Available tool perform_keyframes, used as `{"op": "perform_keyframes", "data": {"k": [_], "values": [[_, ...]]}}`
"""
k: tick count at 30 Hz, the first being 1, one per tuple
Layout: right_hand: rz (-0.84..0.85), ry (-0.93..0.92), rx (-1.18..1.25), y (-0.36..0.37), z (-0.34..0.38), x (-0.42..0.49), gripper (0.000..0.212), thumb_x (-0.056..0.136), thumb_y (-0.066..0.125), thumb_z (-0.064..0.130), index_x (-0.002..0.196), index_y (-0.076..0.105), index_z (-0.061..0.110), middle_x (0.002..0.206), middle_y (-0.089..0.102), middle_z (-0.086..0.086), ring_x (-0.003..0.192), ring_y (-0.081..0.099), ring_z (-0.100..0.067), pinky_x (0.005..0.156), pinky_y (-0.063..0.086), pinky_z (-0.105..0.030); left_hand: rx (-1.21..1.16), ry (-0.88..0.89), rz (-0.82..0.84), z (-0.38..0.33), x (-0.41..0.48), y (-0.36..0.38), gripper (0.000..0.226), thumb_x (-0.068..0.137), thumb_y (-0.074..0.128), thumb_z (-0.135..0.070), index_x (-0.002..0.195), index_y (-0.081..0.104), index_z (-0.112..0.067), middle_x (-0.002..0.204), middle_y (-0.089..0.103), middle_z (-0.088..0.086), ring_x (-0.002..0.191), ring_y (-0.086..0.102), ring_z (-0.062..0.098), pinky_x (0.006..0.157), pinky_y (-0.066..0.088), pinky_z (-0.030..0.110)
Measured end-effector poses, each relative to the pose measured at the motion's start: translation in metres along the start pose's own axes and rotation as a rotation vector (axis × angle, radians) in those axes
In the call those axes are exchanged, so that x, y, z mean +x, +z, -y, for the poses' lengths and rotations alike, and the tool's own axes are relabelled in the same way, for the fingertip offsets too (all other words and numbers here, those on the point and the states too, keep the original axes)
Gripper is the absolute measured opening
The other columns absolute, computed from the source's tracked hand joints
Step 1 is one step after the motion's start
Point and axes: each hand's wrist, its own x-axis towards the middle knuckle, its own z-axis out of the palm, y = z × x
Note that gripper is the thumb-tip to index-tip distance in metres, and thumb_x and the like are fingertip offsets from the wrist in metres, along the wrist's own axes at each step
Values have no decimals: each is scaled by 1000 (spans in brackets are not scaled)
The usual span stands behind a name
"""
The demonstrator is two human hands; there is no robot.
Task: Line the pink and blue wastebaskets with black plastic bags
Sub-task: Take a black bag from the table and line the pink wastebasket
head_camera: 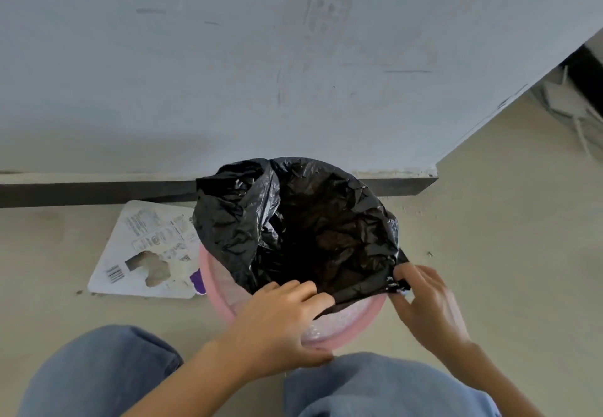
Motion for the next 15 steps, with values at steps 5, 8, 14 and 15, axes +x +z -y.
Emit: {"op": "perform_keyframes", "data": {"k": [5, 8, 14, 15], "values": [[16, 43, 127, 6, -2, 3, 19, 66, 61, 6, 81, 58, 18, 72, 68, -4, 77, 51, -17, 54, 40, -19, 5, 31, -40, 7, -2, -1, 31, 66, 59, -52, 93, 56, -35, 72, 56, -16, 65, 55, 2, 50, 40, 15], [24, 36, 131, 11, 7, 12, 16, 67, 62, 6, 82, 65, 11, 73, 69, -5, 78, 51, -16, 56, 46, -24, -28, -13, -147, 12, 6, -2, 21, 74, 57, -43, 91, 58, -30, 75, 57, -13, 69, 54, 6, 49, 44, 20], [310, 47, 169, 24, 17, -1, 13, 81, 59, 12, 88, 66, 19, 81, 69, 9, 74, 64, -18, 75, 50, -26, 60, 21, -234, 8, 3, 2, 11, 75, 65, -26, 86, 63, -25, 70, 56, -7, 63, 54, 14, 49, 43, 26], [254, 243, 352, 17, 20, 5, 16, 79, 57, 13, 89, 67, 21, 86, 70, 12, 78, 65, -15, 76, 49, -22, 91, 32, -241, 9, 0, 2, 12, 73, 65, -22, 85, 65, -23, 71, 57, -7, 63, 54, 15, 50, 43, 27]]}}
